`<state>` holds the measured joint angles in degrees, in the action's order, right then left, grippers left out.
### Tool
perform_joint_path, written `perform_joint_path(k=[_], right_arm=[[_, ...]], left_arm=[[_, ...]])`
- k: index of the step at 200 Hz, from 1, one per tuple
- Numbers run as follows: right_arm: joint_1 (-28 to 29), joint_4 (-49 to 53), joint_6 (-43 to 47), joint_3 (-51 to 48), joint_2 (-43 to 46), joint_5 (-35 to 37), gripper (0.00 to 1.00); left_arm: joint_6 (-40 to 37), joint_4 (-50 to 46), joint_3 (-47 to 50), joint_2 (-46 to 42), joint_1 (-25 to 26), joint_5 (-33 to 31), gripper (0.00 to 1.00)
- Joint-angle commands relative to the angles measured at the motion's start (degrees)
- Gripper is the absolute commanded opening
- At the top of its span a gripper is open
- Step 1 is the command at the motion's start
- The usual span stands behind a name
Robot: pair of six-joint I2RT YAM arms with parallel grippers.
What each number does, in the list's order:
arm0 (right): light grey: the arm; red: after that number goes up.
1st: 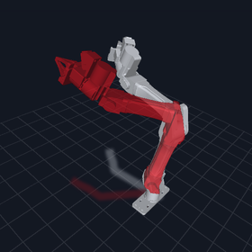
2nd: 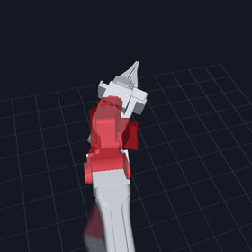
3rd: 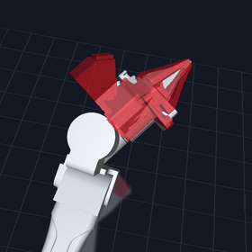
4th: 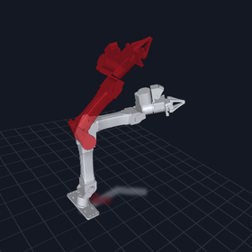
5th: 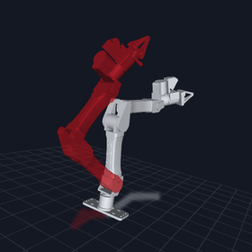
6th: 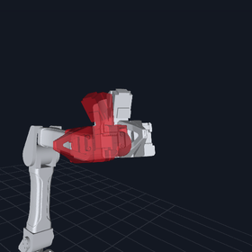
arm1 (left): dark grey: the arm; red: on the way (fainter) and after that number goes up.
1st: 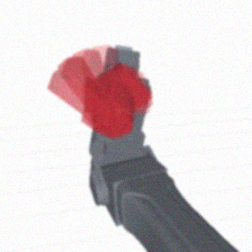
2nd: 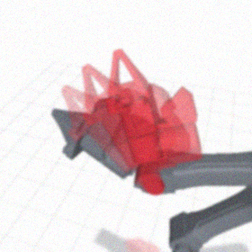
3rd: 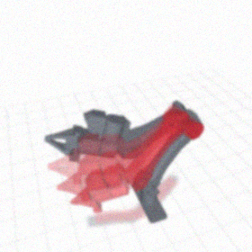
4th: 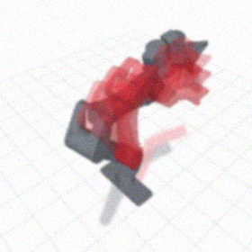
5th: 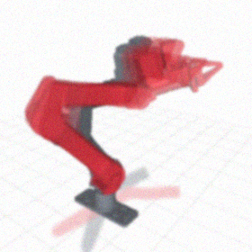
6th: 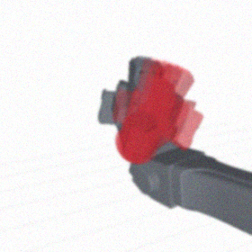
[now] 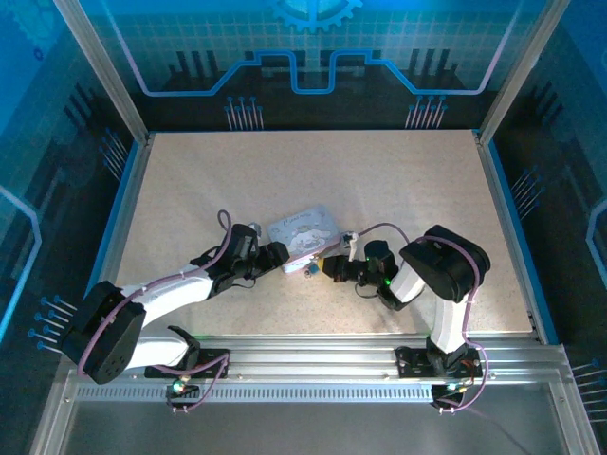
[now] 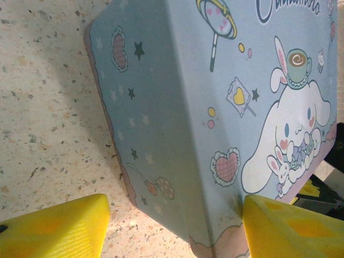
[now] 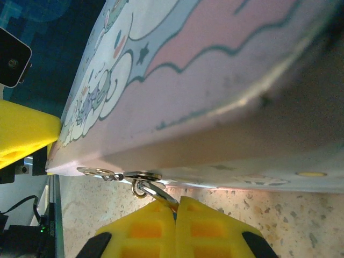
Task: Unlock the padlock with the key
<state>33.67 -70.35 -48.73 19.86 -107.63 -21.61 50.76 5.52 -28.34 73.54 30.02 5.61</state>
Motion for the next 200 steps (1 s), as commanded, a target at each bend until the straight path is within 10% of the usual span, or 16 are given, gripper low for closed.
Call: perform_joint_path(k=[1, 200], right_arm=[[-1.42, -0.94, -2.04, -0.58, 1.52, 1.23, 0.03], [-3.18, 9.61, 0.06, -3.5, 12.02, 2.09, 0.04]], left_arm=[[-0.3, -6.63, 2.48, 0.72, 0.81, -1.56, 0.67], [-1.47, -10.97, -0.74, -7.17, 0.82, -2.93, 0.81]])
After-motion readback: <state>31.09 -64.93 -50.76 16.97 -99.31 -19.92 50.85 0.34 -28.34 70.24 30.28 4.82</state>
